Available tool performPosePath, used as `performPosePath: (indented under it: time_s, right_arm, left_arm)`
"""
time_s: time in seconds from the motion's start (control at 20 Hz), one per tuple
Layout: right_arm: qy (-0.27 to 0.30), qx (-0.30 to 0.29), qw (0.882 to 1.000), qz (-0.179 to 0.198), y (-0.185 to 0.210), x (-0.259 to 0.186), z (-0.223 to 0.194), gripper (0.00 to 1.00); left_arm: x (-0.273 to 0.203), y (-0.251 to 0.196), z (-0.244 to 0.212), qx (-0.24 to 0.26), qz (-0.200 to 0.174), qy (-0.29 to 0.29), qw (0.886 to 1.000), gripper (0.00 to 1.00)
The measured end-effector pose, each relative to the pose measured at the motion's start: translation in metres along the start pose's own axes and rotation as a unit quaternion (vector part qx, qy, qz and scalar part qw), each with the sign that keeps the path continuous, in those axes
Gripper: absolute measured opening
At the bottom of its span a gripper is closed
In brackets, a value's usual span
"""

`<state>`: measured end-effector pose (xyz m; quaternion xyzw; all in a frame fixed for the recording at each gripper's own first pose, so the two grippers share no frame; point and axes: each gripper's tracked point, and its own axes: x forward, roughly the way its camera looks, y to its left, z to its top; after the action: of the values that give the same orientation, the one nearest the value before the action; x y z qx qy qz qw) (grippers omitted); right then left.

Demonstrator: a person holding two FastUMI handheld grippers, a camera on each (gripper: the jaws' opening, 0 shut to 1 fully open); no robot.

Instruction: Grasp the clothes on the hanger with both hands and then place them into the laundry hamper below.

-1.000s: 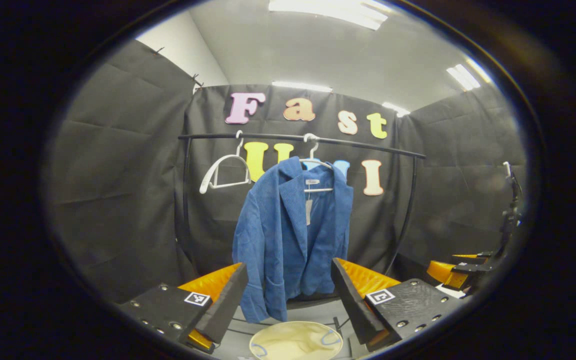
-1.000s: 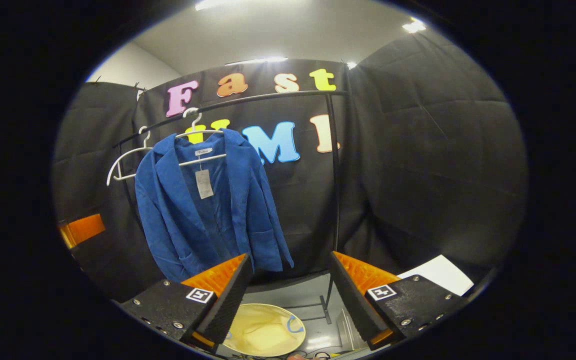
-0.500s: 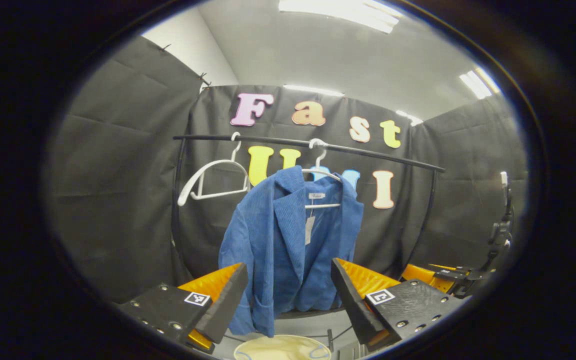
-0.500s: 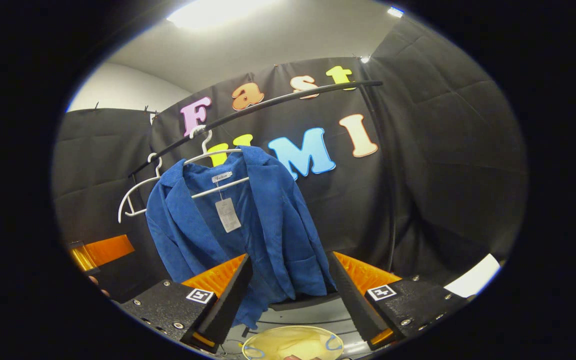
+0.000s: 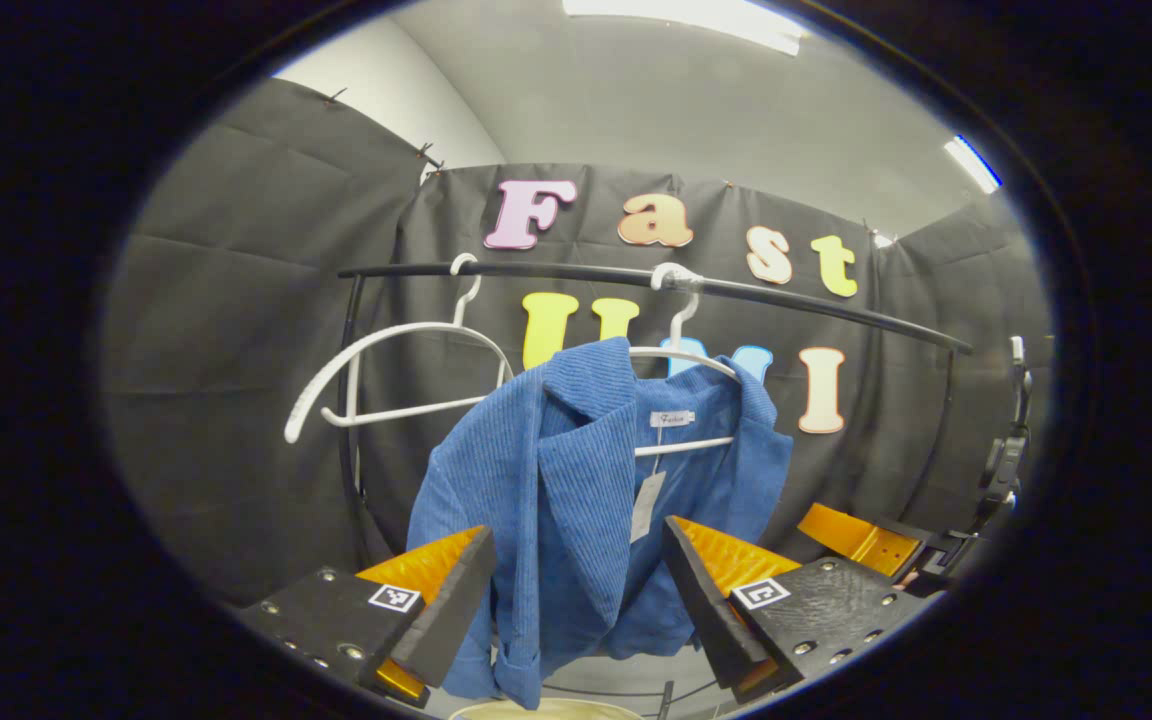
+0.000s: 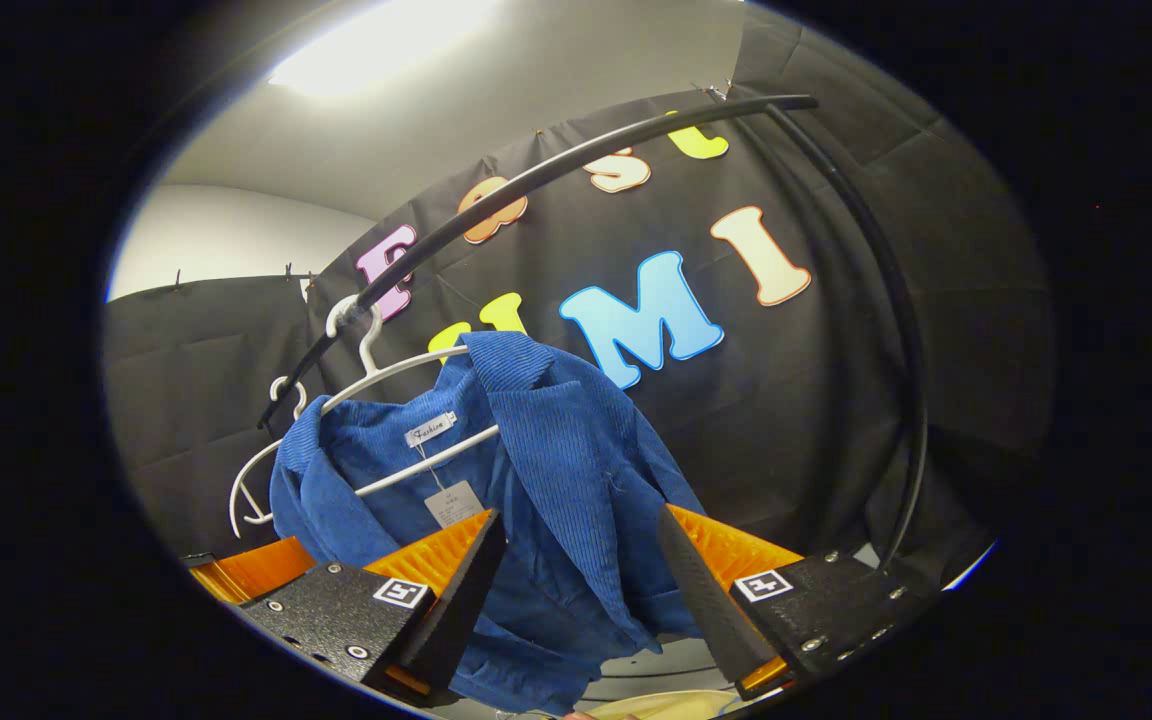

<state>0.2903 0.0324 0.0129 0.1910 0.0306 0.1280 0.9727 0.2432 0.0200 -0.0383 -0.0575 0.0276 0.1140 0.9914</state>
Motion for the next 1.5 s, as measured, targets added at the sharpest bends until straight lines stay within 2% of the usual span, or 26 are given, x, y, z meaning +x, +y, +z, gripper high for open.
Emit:
performPosePath:
  time_s: [0.35,0.65,0.75,0.8,0.85,0.9,0.95,1.05,1.1,1.15,1.25,1.3,1.35,1.5]
  right_arm:
    - [0.029,0.007,0.999,0.041,0.011,0.065,-0.021,0.95]
    - [0.017,0.037,0.999,0.017,-0.001,0.104,-0.011,0.95]
    - [0.012,0.052,0.998,0.021,0.0,0.11,-0.006,0.94]
    - [0.01,0.057,0.998,0.024,0.002,0.114,-0.004,0.86]
    - [0.008,0.061,0.998,0.029,0.002,0.117,-0.002,0.92]
    - [0.006,0.065,0.997,0.033,0.003,0.12,0.001,0.89]
    - [0.004,0.07,0.997,0.036,0.0,0.124,0.003,0.86]
    - [0.006,0.076,0.996,0.048,0.001,0.126,0.003,0.69]
    - [0.008,0.078,0.995,0.059,0.003,0.127,0.003,0.63]
    - [0.011,0.08,0.995,0.062,0.003,0.126,0.003,0.56]
    - [0.01,0.075,0.996,0.047,-0.006,0.123,0.003,0.25]
    - [0.007,0.068,0.996,0.052,-0.006,0.122,0.006,0.09]
    - [0.0,0.064,0.996,0.058,-0.007,0.119,0.01,0.06]
    - [-0.038,0.04,0.997,0.052,-0.016,0.118,0.03,0.02]
  left_arm:
    - [0.057,-0.009,-0.008,-0.01,0.042,0.006,0.999,0.97]
    - [0.08,0.0,-0.009,0.006,0.107,-0.001,0.994,0.96]
    - [0.082,0.005,-0.007,0.005,0.123,-0.008,0.992,0.96]
    - [0.082,0.007,-0.006,0.001,0.129,-0.011,0.992,0.96]
    - [0.082,0.009,-0.005,-0.003,0.131,-0.014,0.991,0.96]
    - [0.082,0.009,-0.004,-0.006,0.131,-0.016,0.991,0.97]
    - [0.083,0.011,-0.004,-0.008,0.133,-0.016,0.991,0.9]
    - [0.086,0.011,-0.004,-0.006,0.133,-0.015,0.991,0.77]
    - [0.088,0.01,-0.004,-0.002,0.13,-0.015,0.991,0.77]
    - [0.085,0.015,-0.003,0.002,0.138,-0.017,0.99,0.62]
    - [0.079,0.017,-0.001,0.005,0.141,-0.023,0.99,0.32]
    - [0.073,0.023,0.004,0.004,0.152,-0.027,0.988,0.17]
    - [0.072,0.018,0.004,-0.008,0.131,-0.03,0.991,0.02]
    - [0.065,0.023,0.008,-0.018,0.099,-0.026,0.995,0.02]
